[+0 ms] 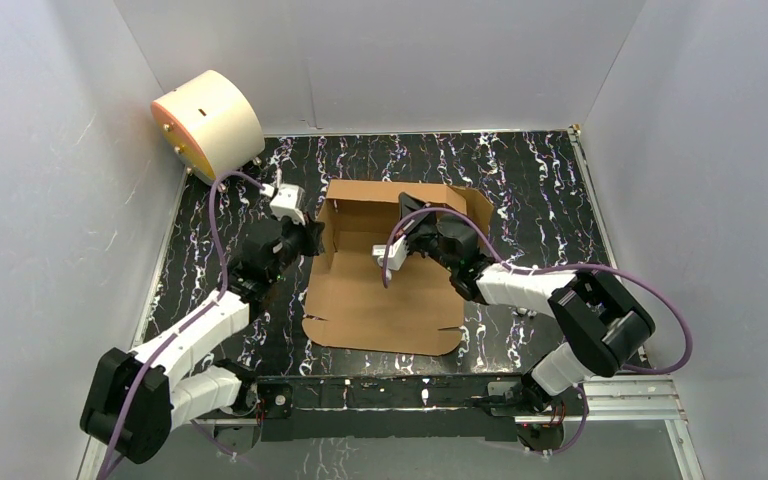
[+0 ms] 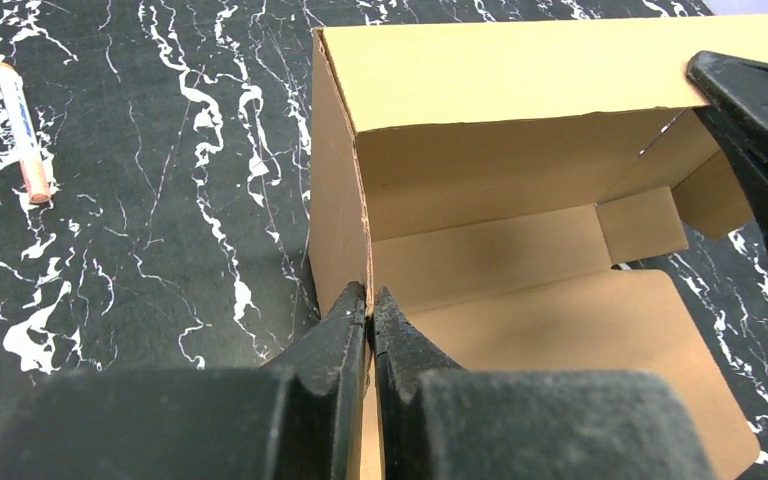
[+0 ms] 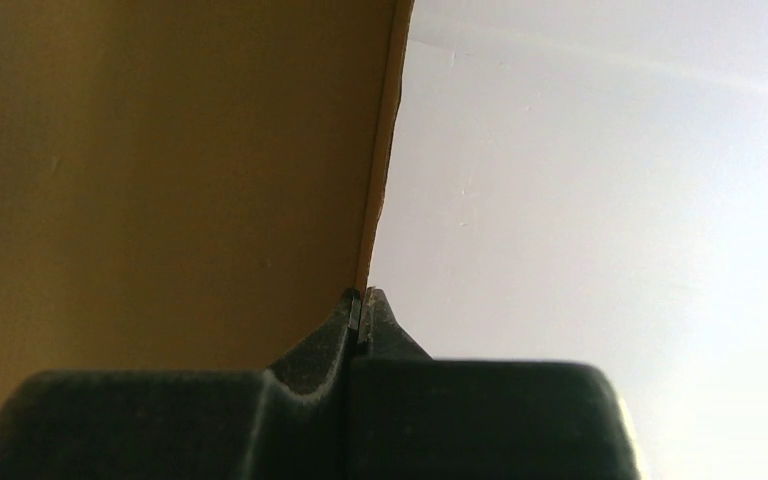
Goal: Fold the paper box
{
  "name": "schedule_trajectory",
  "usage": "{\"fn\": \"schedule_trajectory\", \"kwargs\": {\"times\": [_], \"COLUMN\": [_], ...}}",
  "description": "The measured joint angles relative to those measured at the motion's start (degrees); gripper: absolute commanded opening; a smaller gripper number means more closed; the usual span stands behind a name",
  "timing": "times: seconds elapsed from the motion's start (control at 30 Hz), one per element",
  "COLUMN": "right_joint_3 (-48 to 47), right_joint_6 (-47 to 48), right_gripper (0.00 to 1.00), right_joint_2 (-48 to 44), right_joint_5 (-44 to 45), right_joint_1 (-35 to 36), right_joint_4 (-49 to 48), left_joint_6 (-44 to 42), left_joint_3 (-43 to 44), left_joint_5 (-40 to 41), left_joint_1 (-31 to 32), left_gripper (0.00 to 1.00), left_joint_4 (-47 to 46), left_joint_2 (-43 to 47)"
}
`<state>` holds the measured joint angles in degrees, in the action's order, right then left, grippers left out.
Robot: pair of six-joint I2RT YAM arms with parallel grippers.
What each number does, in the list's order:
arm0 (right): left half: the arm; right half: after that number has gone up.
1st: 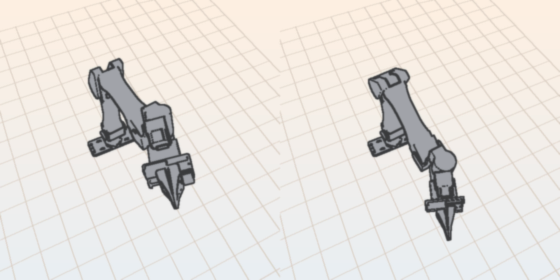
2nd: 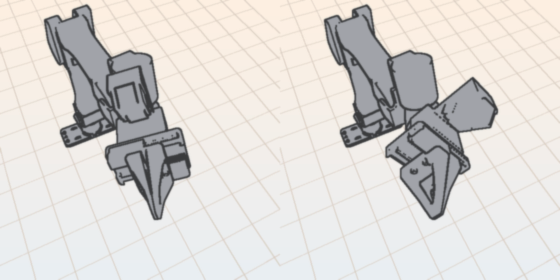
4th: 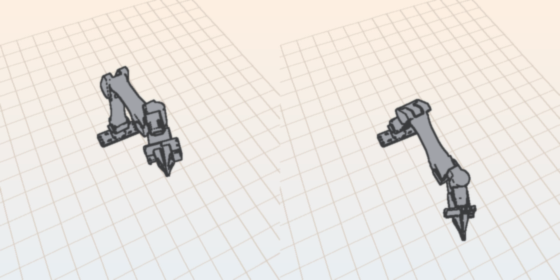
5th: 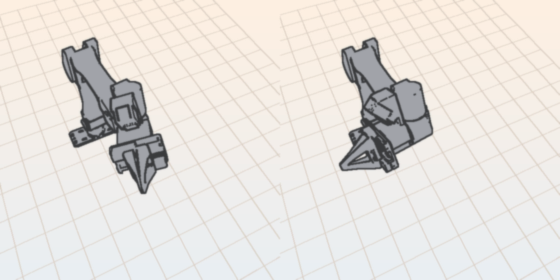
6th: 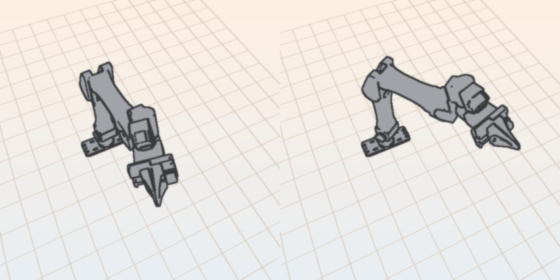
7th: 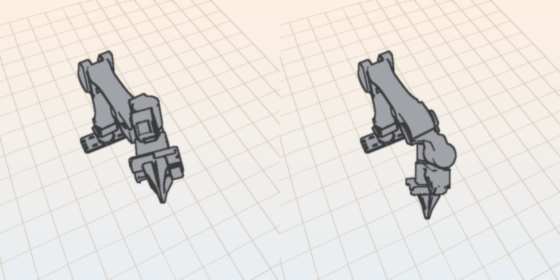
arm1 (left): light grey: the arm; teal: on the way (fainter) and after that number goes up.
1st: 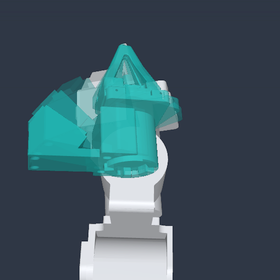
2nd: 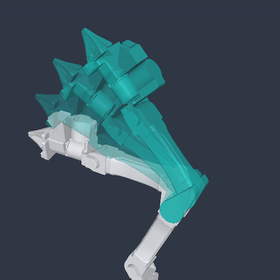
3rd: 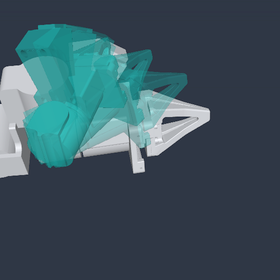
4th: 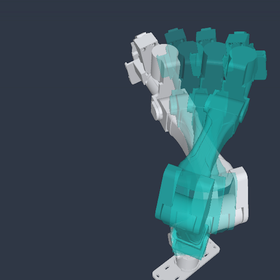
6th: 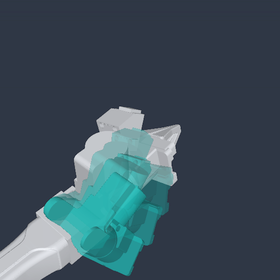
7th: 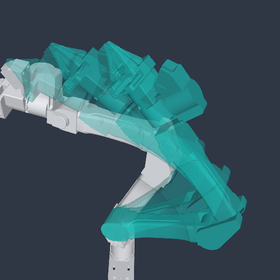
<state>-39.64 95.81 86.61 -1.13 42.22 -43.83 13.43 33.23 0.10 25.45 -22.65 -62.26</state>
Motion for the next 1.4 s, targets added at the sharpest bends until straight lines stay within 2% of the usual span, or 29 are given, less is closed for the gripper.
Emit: {"fn": "schedule_trajectory", "kwargs": {"times": [0.13,0.4,0.47,0.57,0.77,1.1,1.27,1.4], "right_joint_3": [2.2,5.0,5.5,6.2,6.7,6.7,6.7,6.6], "right_joint_6": [2.5,6.8,7.8,8.9,9.5,9.4,9.2,9.2], "right_gripper": [0.00,0.00,0.00,0.00,0.00,0.00,0.00,0.00], "right_joint_2": [0.0,0.6,1.3,2.2,2.3,1.2,0.9,0.9], "right_joint_5": [1.0,3.9,4.3,5.1,6.7,7.4,7.4,7.4], "right_joint_1": [0.9,2.4,2.7,3.1,3.2,3.2,3.2,3.2], "right_joint_4": [-2.8,-7.4,-9.1,-11.1,-11.6,-9.7,-9.0,-9.0], "left_joint_6": [-1.0,-1.9,-2.0,-2.1,-2.8,-6.6,-7.8,-6.3], "left_joint_3": [-3.5,-6.7,-7.8,-9.5,-9.9,-5.2,-3.5,-3.5], "left_joint_5": [3.7,5.6,5.8,5.8,6.0,7.0,6.8,5.0], "left_joint_1": [2.0,4.2,4.3,4.4,4.7,4.6,0.7,-8.2], "left_gripper": [0.04,0.10,0.15,0.28,0.39,0.43,0.43,0.43], "left_joint_4": [-3.8,-9.0,-9.9,-11.1,-11.6,-10.3,-9.7,-10.0], "left_joint_2": [1.0,1.2,1.9,3.0,5.0,9.7,11.1,10.2]}}
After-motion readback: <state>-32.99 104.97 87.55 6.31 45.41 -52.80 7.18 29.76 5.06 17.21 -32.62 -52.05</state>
